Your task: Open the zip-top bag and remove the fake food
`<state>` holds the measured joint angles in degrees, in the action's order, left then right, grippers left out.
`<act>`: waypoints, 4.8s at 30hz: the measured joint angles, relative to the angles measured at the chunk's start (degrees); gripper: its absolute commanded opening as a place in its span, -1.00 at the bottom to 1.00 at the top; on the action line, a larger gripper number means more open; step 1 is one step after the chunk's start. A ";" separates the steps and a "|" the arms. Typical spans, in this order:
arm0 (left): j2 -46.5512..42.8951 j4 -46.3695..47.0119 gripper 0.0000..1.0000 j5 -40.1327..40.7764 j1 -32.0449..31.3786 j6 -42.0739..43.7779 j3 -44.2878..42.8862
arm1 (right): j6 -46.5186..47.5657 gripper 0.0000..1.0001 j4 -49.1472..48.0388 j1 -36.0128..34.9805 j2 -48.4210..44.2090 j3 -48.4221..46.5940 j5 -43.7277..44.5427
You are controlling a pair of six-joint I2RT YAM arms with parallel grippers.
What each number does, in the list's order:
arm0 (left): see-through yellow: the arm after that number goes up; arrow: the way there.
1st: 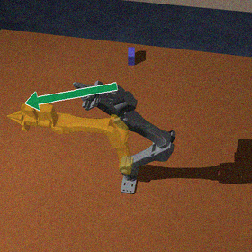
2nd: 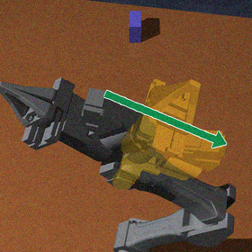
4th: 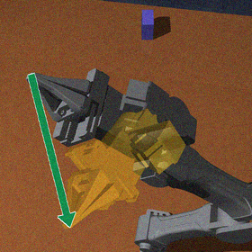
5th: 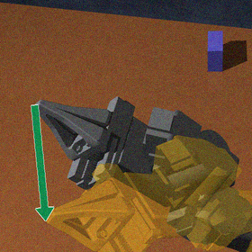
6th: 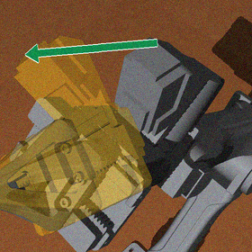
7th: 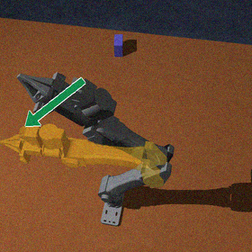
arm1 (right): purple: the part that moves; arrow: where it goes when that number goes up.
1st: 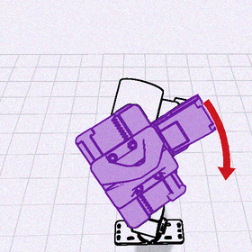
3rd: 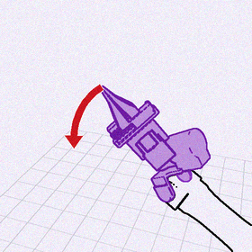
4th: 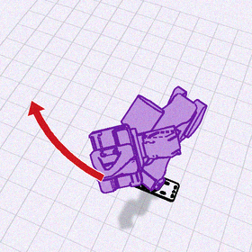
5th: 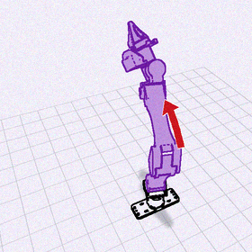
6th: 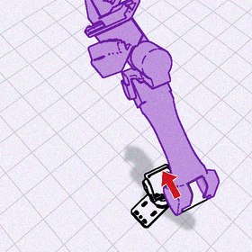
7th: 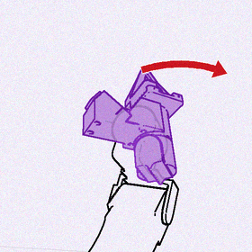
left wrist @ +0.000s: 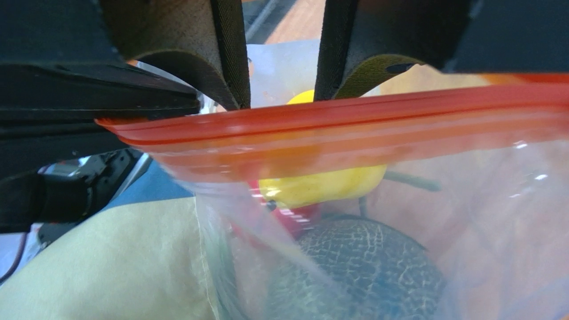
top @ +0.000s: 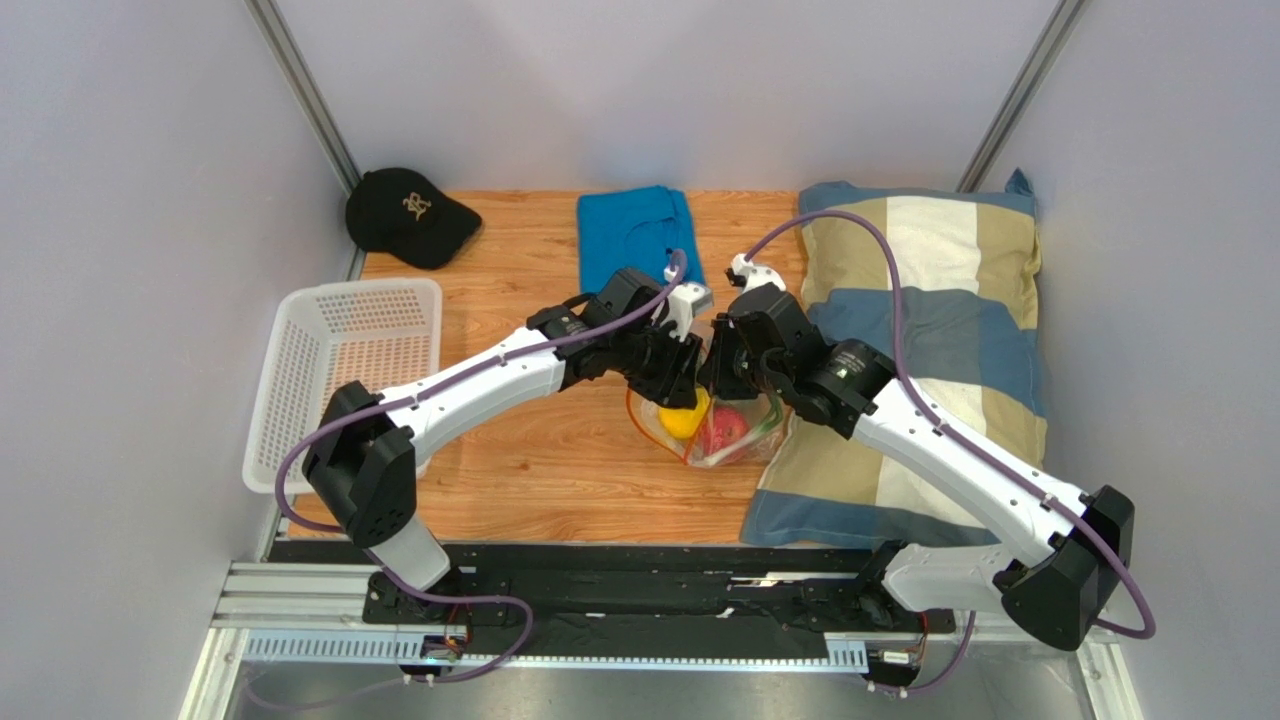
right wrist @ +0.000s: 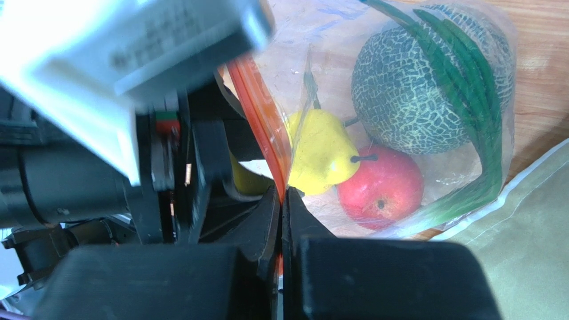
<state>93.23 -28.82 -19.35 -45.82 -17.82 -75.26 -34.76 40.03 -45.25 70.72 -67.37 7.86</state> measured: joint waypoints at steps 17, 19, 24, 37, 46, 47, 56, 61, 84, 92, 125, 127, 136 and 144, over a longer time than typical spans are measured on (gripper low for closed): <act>5.31 11.06 0.63 -1.73 -1.73 12.17 2.80 | 0.02 -1.00 1.68 2.10 -3.63 3.48 -3.91; 5.46 12.33 0.63 -1.99 -1.75 12.59 3.34 | -0.07 -1.00 2.71 2.45 -4.28 3.93 -4.68; 6.36 13.68 0.50 -0.24 -2.69 13.14 3.50 | -0.11 -1.00 3.80 2.97 -5.38 4.04 -4.87; 12.96 12.81 -0.92 7.43 -4.46 7.89 1.16 | -0.17 -1.00 3.08 3.56 -5.64 4.50 -4.90; 5.51 5.03 -1.00 7.85 -4.44 3.65 0.20 | 0.70 -1.00 2.54 3.48 -8.17 7.89 -2.29; 4.61 3.89 -1.00 7.80 -4.44 3.10 -0.33 | 0.90 -1.00 2.54 3.48 -8.31 8.31 -1.95; 1.68 -3.37 -1.00 2.78 -4.70 -3.56 -5.05 | 3.15 -1.00 -2.19 3.45 -8.41 8.87 -0.85; 1.75 -4.09 -1.00 -0.72 -3.98 -9.66 -6.99 | 3.72 -1.00 -1.40 3.45 -8.24 6.49 -1.01; 3.67 -7.93 -1.00 5.60 -6.40 -4.79 -4.63 | -4.22 -1.00 7.30 3.52 -6.16 -1.79 -0.50; 6.38 -9.38 -0.71 6.40 -6.69 -4.11 -4.66 | -4.00 -1.00 7.34 3.56 -3.87 -3.50 -1.86; -2.69 -1.95 -1.00 6.58 -7.74 -3.04 4.31 | -5.95 -1.00 7.50 3.78 -9.22 2.84 -1.22; -5.03 -2.05 -1.00 6.49 -8.00 -2.67 4.35 | -5.90 -1.00 7.58 3.78 -9.20 2.84 -0.81; -8.11 -0.94 -0.85 6.01 -8.50 -2.40 7.10 | -5.44 -1.00 6.88 3.54 -9.20 2.54 -1.53; -3.10 -2.73 0.11 5.97 -8.46 -3.34 4.59 | -4.22 -1.00 6.82 4.11 -9.31 2.38 -4.28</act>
<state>90.13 -31.55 -13.39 -54.28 -21.17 -70.67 -38.98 46.85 -41.15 61.41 -64.99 3.57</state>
